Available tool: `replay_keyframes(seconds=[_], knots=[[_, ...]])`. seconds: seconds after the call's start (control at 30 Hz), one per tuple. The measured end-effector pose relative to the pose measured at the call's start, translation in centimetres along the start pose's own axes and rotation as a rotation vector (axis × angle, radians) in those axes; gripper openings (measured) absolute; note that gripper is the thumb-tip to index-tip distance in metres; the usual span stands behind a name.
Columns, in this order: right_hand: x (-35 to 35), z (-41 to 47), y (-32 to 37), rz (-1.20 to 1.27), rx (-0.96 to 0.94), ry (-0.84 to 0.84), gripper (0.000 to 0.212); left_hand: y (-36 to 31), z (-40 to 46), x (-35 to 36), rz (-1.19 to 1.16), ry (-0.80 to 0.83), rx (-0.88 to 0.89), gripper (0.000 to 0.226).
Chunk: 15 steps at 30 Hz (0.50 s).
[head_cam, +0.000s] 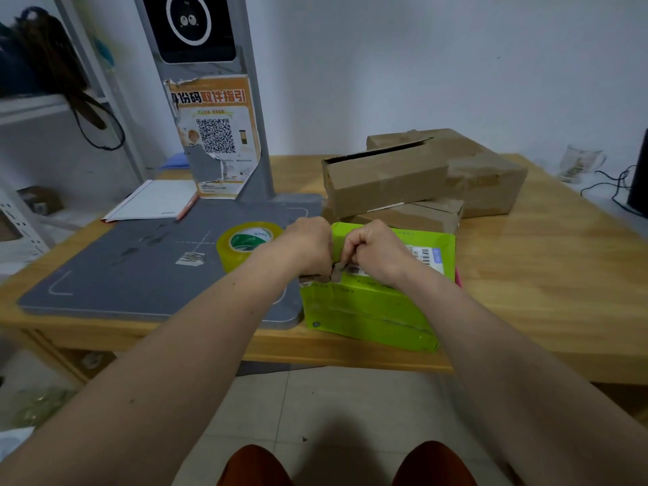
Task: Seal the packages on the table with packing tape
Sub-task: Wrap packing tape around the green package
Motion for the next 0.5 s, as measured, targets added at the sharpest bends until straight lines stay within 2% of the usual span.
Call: replay_keyframes(seconds=[0.13,0.23,0.37,0.5], knots=[[-0.2,-0.1,0.0,0.042,-0.006,0.006,0.044,0.5,0.1,-0.6,-0.156,0.015,-0.030,0.021],[-0.3,-0.1,0.1,0.047,-0.006,0.007,0.042,1.1,-0.4,-0.5,-0.251,-0.046,-0.039,0.021],[-0.4,-0.3,0.2,0.039,-0.028,-0.016,0.044,1.1,-0.9,-0.3,-0.211,-0.075,0.052,0.031],[-0.6,-0.2,0.1,0.055,-0.044,-0.051,0.045,1.3,-1.2,0.1,-0.221,-0.183,0.102,0.030]])
Point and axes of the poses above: each hand's wrist, its own z-axis towards the middle knuckle, its own x-axis out of the palm, y = z × x, the point moved 1 cm from there along z, towards the middle knuckle, and after that the axes turned 15 degrees about -y, right-handed, at the moved point
